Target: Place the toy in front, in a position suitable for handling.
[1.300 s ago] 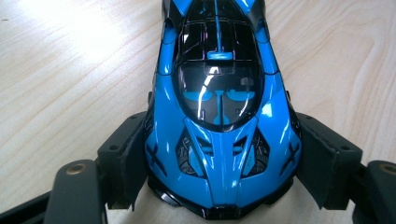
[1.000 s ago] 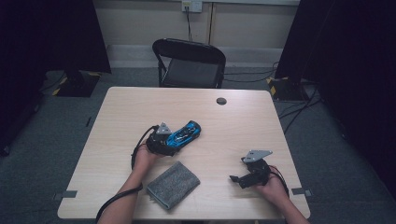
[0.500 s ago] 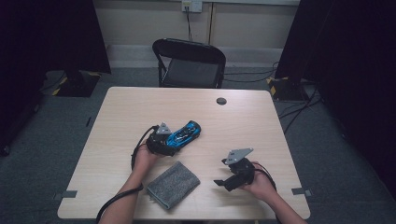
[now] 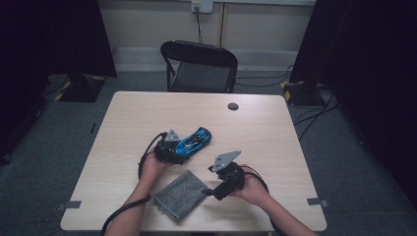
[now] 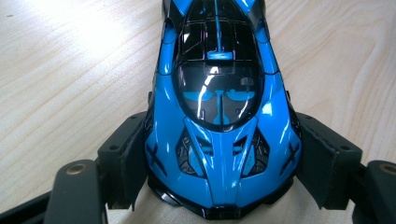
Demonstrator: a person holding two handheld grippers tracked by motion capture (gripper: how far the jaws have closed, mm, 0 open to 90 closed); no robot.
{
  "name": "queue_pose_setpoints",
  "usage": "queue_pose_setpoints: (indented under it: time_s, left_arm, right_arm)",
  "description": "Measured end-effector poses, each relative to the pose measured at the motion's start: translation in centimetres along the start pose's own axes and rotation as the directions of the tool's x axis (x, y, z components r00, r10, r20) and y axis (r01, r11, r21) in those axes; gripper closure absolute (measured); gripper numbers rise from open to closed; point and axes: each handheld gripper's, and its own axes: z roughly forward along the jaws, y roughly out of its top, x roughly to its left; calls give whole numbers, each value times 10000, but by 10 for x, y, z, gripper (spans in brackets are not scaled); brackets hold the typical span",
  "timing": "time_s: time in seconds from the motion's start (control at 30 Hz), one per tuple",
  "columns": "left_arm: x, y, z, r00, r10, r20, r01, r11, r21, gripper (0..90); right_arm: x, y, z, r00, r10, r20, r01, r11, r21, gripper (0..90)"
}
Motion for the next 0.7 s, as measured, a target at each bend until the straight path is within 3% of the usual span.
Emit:
queue_pose_setpoints:
  time_s: [0.1, 0.4, 0.53, 0.7]
  left_arm:
    - [0, 0, 0, 10000, 3, -3, -3, 10000, -1, 260]
    - [0, 0, 0, 10000, -8, -12, 8, 10000, -7, 260]
    - [0, 0, 0, 10000, -14, -18, 14, 10000, -7, 260]
    - [0, 0, 0, 10000, -14, -18, 14, 10000, -9, 260]
  right_arm:
    - [5, 8, 10, 9994, -60, -355, 59, 10000, -40, 148]
    - [17, 23, 38, 9960, -361, -812, 356, 9993, -80, 157]
    - [20, 26, 48, 9954, -519, -808, 539, 9983, 220, 165]
    - [20, 27, 54, 9943, -435, -972, 451, 9989, 136, 170]
